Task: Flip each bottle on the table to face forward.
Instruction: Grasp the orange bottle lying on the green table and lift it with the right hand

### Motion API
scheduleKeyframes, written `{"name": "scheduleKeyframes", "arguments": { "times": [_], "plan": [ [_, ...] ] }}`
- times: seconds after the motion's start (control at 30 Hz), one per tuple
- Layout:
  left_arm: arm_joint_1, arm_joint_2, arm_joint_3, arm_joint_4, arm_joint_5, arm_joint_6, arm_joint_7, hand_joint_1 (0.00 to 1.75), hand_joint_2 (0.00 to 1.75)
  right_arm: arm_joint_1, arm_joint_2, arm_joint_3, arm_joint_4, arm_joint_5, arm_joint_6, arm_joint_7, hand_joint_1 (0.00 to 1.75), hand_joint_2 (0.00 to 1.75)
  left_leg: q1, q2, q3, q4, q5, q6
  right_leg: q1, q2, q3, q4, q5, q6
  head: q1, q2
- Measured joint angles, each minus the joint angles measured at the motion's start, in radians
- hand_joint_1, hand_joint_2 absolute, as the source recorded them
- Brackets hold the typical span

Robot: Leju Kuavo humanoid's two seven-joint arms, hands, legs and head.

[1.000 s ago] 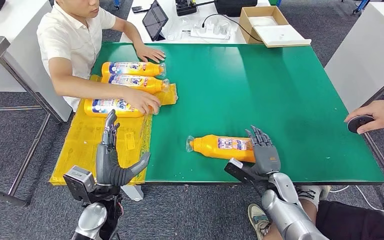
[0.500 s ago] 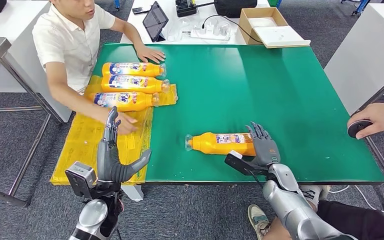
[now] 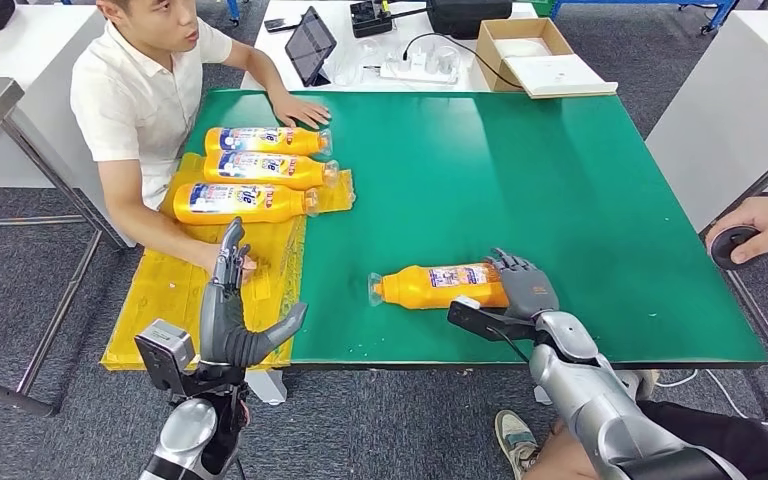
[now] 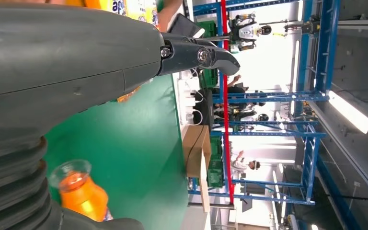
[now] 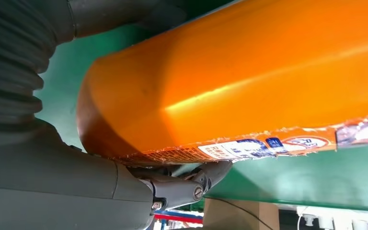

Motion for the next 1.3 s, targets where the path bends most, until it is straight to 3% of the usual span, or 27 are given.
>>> {"name": "scheduleKeyframes", "arguments": {
  "times": [0.23, 0.57, 0.7, 0.8, 1.03, 1.3],
  "plan": [
    [-0.011, 0.0, 0.002, 0.02, 0.027, -0.019, -0.003, 0.0, 1.75, -0.002, 0.002, -0.017, 0.007, -0.159, 0.054, -0.162, 1.75, 1.75, 0.0, 0.001, 0.0, 0.0, 0.0, 0.0, 0.0, 0.0, 0.0, 0.0, 0.0, 0.0, 0.0, 0.0],
    [-0.011, 0.002, 0.003, 0.04, 0.058, -0.017, -0.016, 0.0, 1.75, 0.02, 0.02, -0.072, -0.009, -0.331, 0.084, -0.289, 1.75, 1.75, 0.0, 0.0, -0.002, 0.0, 0.0, 0.0, 0.0, 0.0, -0.001, 0.001, 0.0, 0.0, 0.0, 0.0],
    [0.001, -0.011, 0.013, 0.039, 0.123, 0.044, -0.003, 0.0, 1.75, 0.103, 0.065, -0.103, -0.127, -0.47, -0.029, -0.392, 1.75, 1.75, 0.001, -0.001, -0.005, 0.0, 0.0, 0.0, 0.001, 0.0, -0.003, 0.001, 0.0, 0.0, 0.0, 0.0],
    [0.012, -0.028, 0.02, 0.046, 0.189, 0.069, 0.053, 0.0, 1.75, 0.195, 0.112, -0.109, -0.316, -0.543, -0.133, -0.411, 1.75, 1.75, 0.001, -0.002, -0.008, 0.0, 0.0, 0.0, 0.001, 0.0, -0.007, 0.001, 0.0, 0.0, -0.001, 0.0],
    [0.005, -0.037, -0.028, 0.17, 0.203, -0.018, 0.156, 0.0, 1.75, 0.328, 0.197, -0.062, -0.649, -0.624, -0.309, -0.484, 1.75, 1.75, 0.001, -0.004, -0.012, 0.0, 0.0, 0.0, 0.0, 0.0, -0.01, 0.001, -0.001, 0.0, 0.0, 0.0],
    [-0.014, -0.035, -0.091, 0.268, 0.171, -0.104, 0.088, 0.0, 1.75, 0.361, 0.244, 0.027, -0.753, -0.665, -0.335, -0.49, 1.75, 1.75, 0.001, -0.004, -0.013, 0.0, 0.0, 0.0, 0.0, 0.0, -0.011, 0.001, -0.001, 0.0, 0.0, 0.0]
  ]
}}
